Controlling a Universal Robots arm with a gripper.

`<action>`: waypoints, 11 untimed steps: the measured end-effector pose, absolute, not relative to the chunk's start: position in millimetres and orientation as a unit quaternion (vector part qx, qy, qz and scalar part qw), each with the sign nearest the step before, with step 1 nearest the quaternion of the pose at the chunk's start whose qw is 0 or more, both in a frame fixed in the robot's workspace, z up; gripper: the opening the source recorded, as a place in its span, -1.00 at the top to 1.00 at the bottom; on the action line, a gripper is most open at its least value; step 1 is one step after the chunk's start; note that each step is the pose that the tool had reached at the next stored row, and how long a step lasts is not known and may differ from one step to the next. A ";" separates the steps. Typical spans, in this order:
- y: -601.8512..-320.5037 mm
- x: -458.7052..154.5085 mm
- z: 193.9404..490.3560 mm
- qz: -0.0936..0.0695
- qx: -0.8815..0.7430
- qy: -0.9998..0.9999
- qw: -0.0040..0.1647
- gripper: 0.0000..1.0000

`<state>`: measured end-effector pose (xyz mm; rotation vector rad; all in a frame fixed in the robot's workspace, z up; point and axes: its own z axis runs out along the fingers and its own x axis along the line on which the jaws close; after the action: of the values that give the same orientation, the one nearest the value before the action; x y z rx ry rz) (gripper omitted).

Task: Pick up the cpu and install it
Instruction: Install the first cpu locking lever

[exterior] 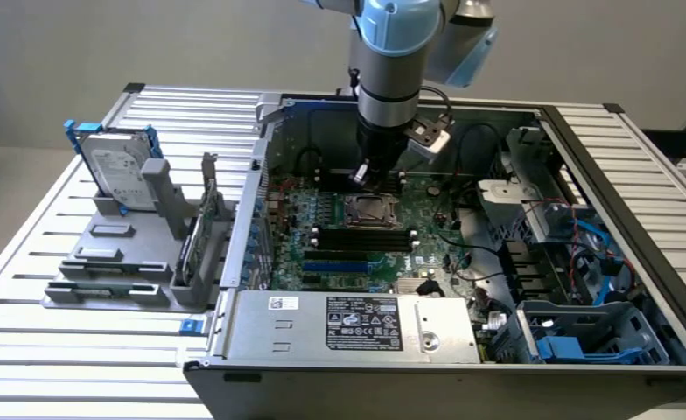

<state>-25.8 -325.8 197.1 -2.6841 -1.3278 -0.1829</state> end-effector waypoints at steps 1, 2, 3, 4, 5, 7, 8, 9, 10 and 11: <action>-325.9 -25.7 198.1 -0.061 -0.892 -0.441 0.072 0.79; -326.5 -25.8 199.9 -0.060 -0.892 -0.441 0.072 0.79; -327.2 -25.9 201.9 -0.059 -0.893 -0.441 0.073 0.79; -327.9 -25.9 203.6 -0.058 -0.893 -0.441 0.073 0.79; -329.0 -26.0 205.1 -0.058 -0.893 -0.441 0.073 0.79; -331.4 -26.4 207.5 -0.057 -0.893 -0.441 0.074 0.79; -332.8 -26.7 208.8 -0.057 -0.893 -0.441 0.074 0.79; -334.3 -27.1 210.2 -0.057 -0.893 -0.441 0.074 0.79; -335.9 -27.5 211.6 -0.057 -0.893 -0.441 0.074 0.79; -337.8 -28.1 213.2 -0.057 -0.893 -0.441 0.074 0.79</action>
<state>-28.1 -337.8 213.2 -2.6802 -1.3236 -0.1697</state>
